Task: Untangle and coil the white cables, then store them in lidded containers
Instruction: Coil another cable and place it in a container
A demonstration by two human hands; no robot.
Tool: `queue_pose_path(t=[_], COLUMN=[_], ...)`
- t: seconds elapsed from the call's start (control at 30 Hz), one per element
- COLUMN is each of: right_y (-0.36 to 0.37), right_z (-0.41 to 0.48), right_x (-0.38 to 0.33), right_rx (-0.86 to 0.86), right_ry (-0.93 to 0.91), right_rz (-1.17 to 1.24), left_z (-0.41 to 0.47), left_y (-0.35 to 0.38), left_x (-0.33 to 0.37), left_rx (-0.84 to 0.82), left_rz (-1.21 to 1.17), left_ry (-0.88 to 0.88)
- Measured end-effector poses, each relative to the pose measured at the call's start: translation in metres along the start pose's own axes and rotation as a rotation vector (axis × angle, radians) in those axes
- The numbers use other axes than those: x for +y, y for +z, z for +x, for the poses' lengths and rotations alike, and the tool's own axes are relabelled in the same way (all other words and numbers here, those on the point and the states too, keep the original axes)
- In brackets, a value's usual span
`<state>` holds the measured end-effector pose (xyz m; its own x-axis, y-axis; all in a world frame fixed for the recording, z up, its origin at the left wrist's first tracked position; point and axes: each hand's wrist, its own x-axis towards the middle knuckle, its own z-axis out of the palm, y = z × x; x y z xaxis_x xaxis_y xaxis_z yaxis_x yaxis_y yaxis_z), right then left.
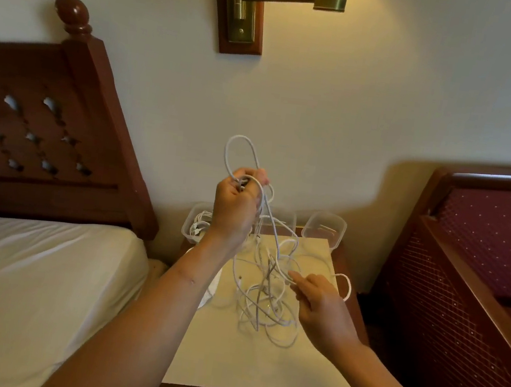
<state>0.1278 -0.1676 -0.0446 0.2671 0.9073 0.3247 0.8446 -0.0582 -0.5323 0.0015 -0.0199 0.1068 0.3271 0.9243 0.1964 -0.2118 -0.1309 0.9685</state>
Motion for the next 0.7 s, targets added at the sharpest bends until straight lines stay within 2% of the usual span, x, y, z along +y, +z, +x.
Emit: queue_pose_path(t=[0.07,0.17,0.23,0.33,0.37,0.43,0.5,0.6,0.67,0.7], right_y=[0.001,-0.007,-0.021,-0.033,-0.032,-0.022,-0.009,-0.011,-0.020,-0.023], right_z=[-0.001,0.007,0.012,0.024,0.030,0.038,0.041,0.041,0.043,0.044], right_x=[0.004,0.000,-0.012,-0.032,-0.036,-0.039,-0.034,-0.026,-0.024,-0.026], right_rx=[-0.087,-0.185,-0.188,-0.122,-0.110,-0.078,-0.080,-0.098,-0.098,-0.088], right_ry=[0.044,0.084,0.102,0.172,0.187,0.166,0.165,0.183,0.184,0.190], right_rz=[-0.099,-0.117,0.041,0.525,0.598,0.517,0.447,0.517,0.560,0.569], left_z=[0.002,-0.006,-0.011,-0.013,-0.014,-0.015,-0.011,-0.001,0.000,0.001], left_y=[-0.001,0.004,0.008,0.012,0.015,0.019,0.019,0.004,-0.012,-0.022], left_x=[0.007,0.012,0.010,0.006,0.008,0.016,0.031,0.054,0.052,0.044], left_rx=[-0.099,-0.239,-0.260,-0.292,-0.314,-0.333,-0.278,-0.114,0.003,0.044], left_rz=[-0.021,0.132,0.175,0.156,0.137,0.071,-0.055,-0.259,-0.211,-0.076], left_ry=[0.004,0.006,-0.009,-0.032,-0.038,-0.040,-0.037,-0.034,-0.025,0.000])
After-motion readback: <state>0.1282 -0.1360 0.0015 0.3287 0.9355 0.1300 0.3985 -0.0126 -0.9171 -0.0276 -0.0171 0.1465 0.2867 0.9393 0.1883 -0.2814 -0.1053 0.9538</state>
